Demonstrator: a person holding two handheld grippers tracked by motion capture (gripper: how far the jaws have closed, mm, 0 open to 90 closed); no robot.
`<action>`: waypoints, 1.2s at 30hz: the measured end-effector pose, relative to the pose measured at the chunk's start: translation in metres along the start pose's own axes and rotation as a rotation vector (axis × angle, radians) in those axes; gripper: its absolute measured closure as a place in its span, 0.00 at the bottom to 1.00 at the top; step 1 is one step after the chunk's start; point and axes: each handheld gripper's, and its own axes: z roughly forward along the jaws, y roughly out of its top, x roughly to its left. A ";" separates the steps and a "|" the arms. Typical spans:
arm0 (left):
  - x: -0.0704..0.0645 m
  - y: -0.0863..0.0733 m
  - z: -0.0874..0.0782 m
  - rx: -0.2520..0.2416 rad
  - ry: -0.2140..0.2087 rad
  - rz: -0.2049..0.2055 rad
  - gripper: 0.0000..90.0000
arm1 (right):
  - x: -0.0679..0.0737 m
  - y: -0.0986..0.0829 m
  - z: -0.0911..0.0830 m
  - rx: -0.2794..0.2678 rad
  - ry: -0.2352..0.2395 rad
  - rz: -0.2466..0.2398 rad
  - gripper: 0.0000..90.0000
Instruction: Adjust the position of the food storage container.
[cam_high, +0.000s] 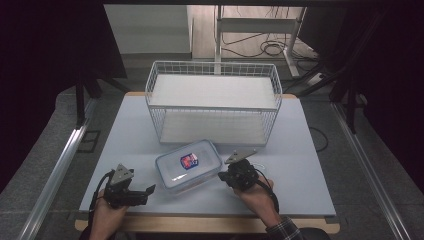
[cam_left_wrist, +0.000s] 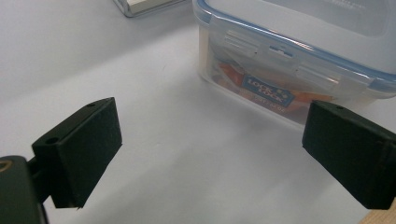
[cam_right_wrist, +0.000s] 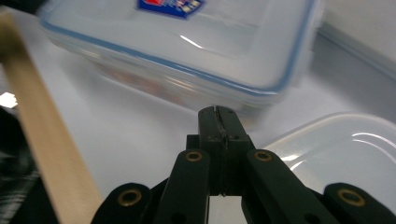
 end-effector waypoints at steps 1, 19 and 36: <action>0.000 0.000 0.000 0.002 0.001 0.002 0.05 | -0.001 -0.001 -0.002 0.003 -0.007 0.004 1.00; -0.002 0.001 0.004 0.021 -0.005 0.002 0.05 | -0.051 -0.043 -0.048 -0.003 -0.121 0.140 1.00; -0.003 0.001 0.005 0.031 -0.011 -0.002 0.06 | -0.081 -0.077 -0.082 -0.027 -0.221 0.244 0.99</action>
